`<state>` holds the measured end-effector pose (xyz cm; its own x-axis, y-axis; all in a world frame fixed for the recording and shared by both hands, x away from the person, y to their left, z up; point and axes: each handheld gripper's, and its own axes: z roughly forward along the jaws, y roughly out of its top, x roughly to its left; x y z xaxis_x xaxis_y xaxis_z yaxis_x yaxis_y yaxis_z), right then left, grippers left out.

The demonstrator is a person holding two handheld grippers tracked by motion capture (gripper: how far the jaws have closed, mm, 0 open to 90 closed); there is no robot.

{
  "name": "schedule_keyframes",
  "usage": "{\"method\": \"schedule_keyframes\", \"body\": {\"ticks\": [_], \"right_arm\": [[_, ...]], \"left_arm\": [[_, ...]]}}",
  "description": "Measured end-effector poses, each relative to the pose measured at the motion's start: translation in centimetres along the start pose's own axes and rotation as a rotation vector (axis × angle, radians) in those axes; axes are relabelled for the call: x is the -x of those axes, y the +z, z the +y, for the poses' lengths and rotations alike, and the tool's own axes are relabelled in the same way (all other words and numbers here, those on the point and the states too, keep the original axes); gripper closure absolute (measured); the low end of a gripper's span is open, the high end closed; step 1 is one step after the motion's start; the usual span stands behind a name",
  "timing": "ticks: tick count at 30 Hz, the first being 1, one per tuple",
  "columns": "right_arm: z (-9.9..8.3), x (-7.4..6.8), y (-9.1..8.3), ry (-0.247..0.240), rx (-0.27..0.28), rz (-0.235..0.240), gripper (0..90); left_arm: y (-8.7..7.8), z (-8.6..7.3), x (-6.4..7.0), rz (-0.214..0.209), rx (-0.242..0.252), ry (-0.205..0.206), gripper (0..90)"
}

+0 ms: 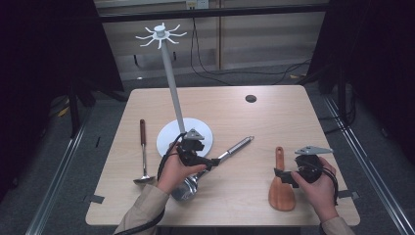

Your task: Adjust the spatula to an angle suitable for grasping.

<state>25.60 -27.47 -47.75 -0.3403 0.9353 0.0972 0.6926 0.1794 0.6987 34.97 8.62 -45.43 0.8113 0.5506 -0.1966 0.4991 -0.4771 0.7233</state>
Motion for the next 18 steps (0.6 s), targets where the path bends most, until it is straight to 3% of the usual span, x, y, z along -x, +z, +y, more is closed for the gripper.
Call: {"method": "schedule_keyframes", "body": {"ticks": [6, 13, 16, 18], "right_arm": [[-0.4, 0.4, -0.4, 0.021, -0.004, -0.01, 5.3], [-0.8, 0.6, -0.9, 0.016, -0.002, -0.013, 5.4], [-1.1, 0.8, -1.2, 0.023, -0.001, -0.017, 5.5], [-1.2, 0.9, -1.4, 0.026, 0.0, -0.021, 5.5]], "left_arm": [[0.7, 0.1, -0.3, -0.002, -0.023, 0.004, 13.0], [1.2, 0.2, -0.6, -0.007, -0.013, -0.006, 13.2], [1.5, 0.1, -1.0, -0.015, -0.039, -0.004, 22.8], [1.6, 0.0, -1.2, -0.003, -0.023, 0.007, 27.1]]}}
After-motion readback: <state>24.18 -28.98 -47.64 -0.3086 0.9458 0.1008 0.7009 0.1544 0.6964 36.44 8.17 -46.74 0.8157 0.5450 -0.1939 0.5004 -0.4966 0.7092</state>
